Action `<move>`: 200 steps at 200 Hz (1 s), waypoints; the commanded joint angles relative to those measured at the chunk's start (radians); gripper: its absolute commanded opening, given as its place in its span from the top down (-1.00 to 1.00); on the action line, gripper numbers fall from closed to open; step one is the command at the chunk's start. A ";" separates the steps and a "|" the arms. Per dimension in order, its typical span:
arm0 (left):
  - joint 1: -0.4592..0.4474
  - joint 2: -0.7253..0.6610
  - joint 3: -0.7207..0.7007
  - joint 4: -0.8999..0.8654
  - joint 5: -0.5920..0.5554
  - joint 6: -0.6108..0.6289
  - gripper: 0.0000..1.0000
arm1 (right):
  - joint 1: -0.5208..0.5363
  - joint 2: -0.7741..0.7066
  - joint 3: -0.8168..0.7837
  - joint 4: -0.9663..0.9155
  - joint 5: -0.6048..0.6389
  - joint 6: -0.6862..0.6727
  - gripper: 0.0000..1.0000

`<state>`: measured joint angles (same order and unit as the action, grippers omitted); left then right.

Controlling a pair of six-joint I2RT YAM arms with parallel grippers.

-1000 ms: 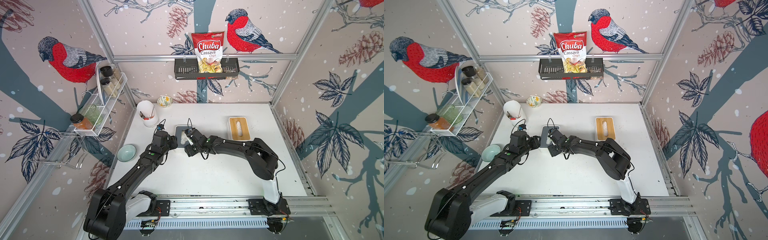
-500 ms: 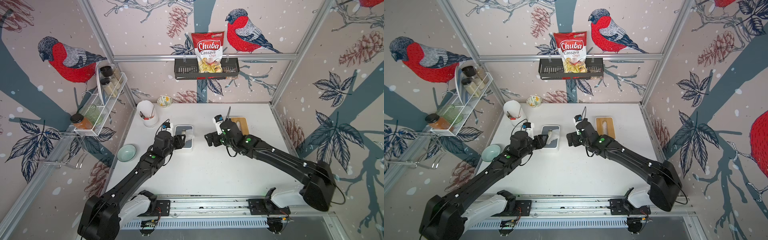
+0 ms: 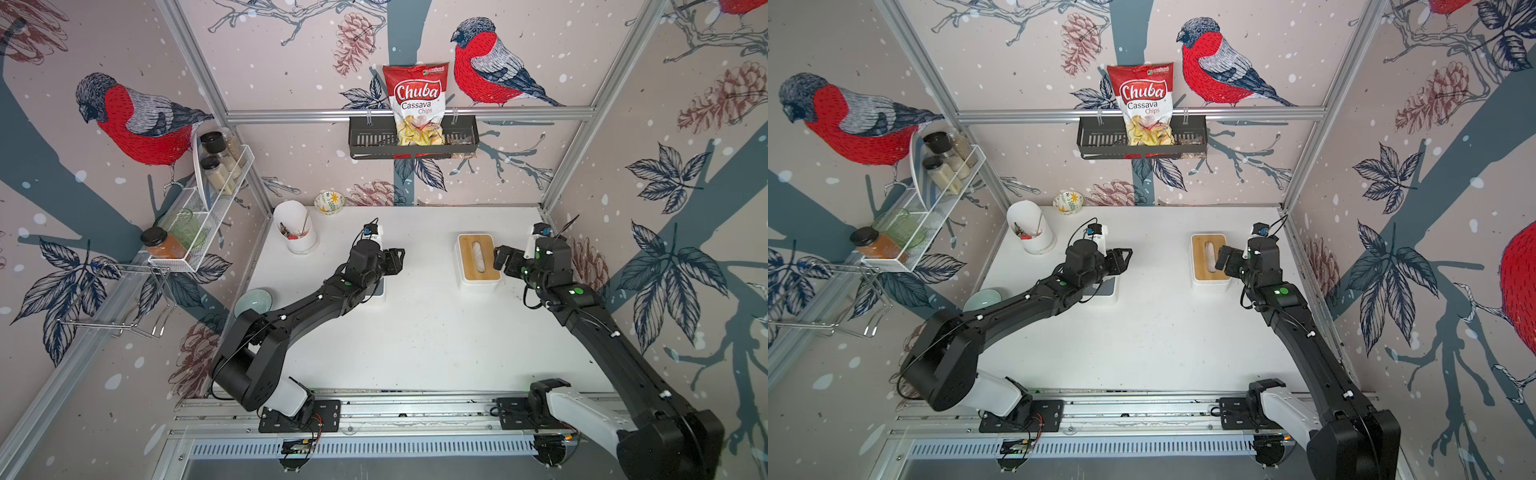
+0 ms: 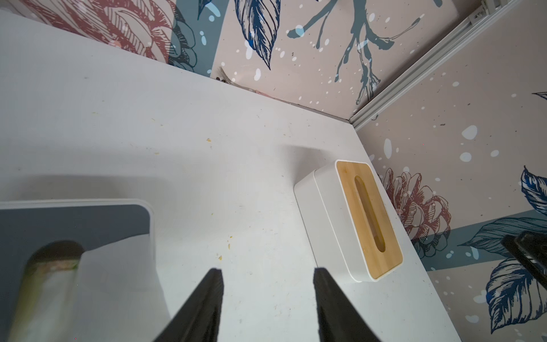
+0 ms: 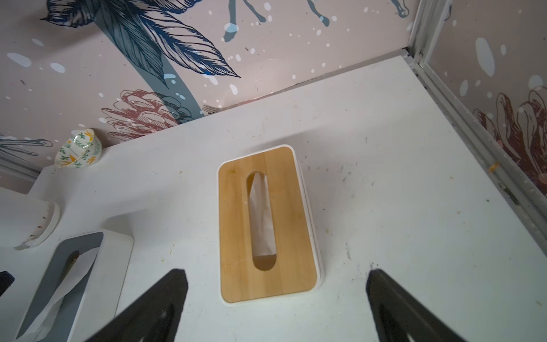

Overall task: Put the tissue paper into the tissue box
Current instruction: Move the tissue box to the center of the board.

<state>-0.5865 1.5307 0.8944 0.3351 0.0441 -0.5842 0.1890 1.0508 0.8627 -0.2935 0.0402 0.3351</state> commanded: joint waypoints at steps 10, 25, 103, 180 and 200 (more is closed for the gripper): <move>-0.052 0.063 -0.054 0.212 0.043 0.097 -0.07 | -0.091 0.035 -0.012 0.035 -0.117 -0.025 -0.98; -0.076 0.097 -0.089 0.274 0.063 0.136 -0.07 | -0.118 0.053 -0.004 0.044 -0.120 -0.026 -0.98; -0.093 0.111 -0.135 0.354 0.038 0.185 -0.10 | -0.133 0.198 0.068 0.008 -0.105 -0.057 -1.00; -0.095 0.125 -0.133 0.346 0.018 0.189 -0.10 | -0.098 0.361 0.201 -0.047 -0.053 -0.095 -1.00; -0.094 0.124 -0.132 0.346 0.016 0.191 -0.10 | -0.083 0.399 0.218 -0.057 -0.024 -0.103 -1.00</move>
<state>-0.6765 1.6535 0.7551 0.6441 0.0715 -0.4129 0.0917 1.4193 1.0611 -0.3286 -0.0212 0.2573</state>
